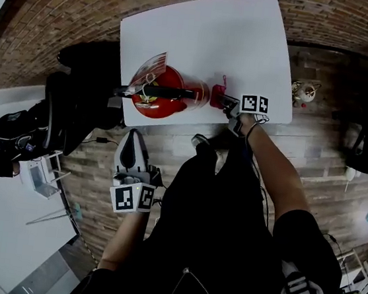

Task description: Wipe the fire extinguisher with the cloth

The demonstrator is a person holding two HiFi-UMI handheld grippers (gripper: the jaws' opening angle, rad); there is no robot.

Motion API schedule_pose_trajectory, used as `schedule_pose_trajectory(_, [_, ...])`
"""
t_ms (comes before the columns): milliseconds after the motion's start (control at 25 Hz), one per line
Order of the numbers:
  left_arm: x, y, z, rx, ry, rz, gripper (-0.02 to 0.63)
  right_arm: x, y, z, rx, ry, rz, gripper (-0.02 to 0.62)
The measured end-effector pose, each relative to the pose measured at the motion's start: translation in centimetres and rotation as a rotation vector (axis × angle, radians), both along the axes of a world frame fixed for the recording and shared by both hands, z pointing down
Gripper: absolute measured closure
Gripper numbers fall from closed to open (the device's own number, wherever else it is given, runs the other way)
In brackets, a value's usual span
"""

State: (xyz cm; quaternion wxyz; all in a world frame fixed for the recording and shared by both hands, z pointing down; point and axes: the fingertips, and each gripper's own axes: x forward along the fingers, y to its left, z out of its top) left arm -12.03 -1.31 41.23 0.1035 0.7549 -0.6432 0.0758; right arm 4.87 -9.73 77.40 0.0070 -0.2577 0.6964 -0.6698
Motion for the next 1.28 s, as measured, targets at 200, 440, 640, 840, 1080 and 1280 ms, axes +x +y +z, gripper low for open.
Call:
schedule_pose_trajectory(200, [-0.8,0.1,0.2,-0.006,-0.004,0.006,0.576,-1.2,0.5,2.0,-0.019,0.042,-0.002,0.495])
schedule_pose_trajectory(440, [-1.6,0.0,0.2,-0.009,-0.014,0.006,0.577,-2.1,0.2,2.4,-0.012,0.042,0.014,0.495])
schedule_pose_trajectory(640, [-2.0,-0.4,-0.1,-0.003,-0.02,0.02,0.576,-2.7,0.3,2.0,-0.024,0.004,0.033,0.495])
schedule_pose_trajectory(840, [-1.9,-0.9,-0.5,0.005,-0.018,0.038,0.577,-2.6,0.6,0.5,-0.03,-0.036,0.052,0.495])
schedule_pose_trajectory(1080, [-1.8,-1.7,-0.9,0.017,-0.005,0.061,0.577,-2.6,0.7,-2.6,-0.013,-0.082,0.066,0.495])
schedule_pose_trajectory(1280, [-1.2,-2.1,-1.2,0.027,0.008,0.079,0.577,-2.6,0.9,-5.2,0.002,-0.116,0.077,0.495])
